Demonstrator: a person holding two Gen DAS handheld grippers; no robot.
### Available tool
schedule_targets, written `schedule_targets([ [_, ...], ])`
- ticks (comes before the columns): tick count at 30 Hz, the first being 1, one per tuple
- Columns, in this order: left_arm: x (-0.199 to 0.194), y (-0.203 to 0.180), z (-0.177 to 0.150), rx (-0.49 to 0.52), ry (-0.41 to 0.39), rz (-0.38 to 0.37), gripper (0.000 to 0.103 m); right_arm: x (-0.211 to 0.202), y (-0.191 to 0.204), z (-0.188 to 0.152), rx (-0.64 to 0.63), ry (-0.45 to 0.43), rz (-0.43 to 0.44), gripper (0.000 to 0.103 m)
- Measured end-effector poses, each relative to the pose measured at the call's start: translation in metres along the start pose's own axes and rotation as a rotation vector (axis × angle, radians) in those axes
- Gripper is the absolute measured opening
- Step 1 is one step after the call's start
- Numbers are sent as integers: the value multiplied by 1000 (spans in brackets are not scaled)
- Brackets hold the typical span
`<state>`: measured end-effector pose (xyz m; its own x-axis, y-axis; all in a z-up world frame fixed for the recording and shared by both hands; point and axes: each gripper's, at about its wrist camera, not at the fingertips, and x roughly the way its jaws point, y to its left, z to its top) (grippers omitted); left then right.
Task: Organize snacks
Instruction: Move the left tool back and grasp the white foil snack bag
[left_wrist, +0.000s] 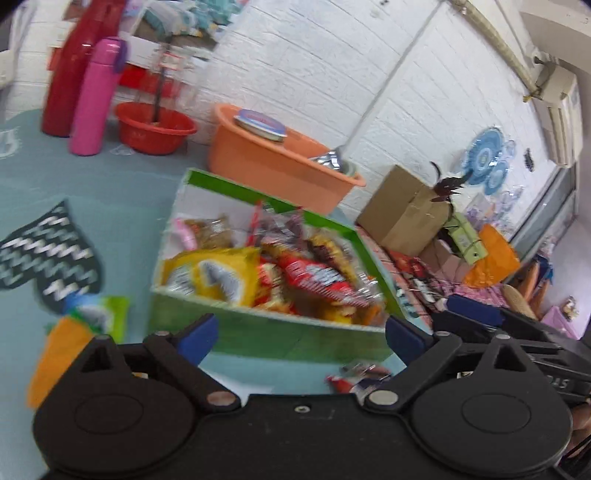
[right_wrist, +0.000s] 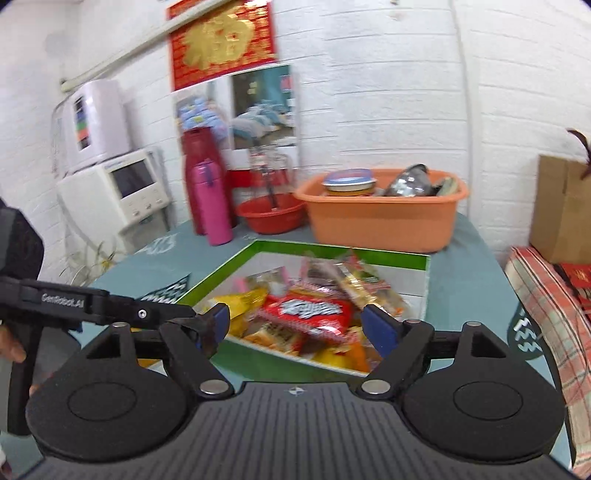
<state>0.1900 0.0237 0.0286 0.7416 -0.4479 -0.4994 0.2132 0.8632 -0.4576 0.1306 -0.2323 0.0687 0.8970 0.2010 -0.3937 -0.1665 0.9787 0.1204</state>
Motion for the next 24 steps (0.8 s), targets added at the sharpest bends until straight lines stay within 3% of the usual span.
schedule_targets([
  [5, -30, 36, -28, -37, 0, 115, 103, 3, 30, -15, -76, 97, 58, 103],
  [11, -46, 77, -45, -174, -11, 112, 103, 33, 71, -42, -202, 212, 92, 103],
  [24, -28, 91, -47, -138, 37, 107, 103, 95, 126, -68, -322, 282, 93, 103],
])
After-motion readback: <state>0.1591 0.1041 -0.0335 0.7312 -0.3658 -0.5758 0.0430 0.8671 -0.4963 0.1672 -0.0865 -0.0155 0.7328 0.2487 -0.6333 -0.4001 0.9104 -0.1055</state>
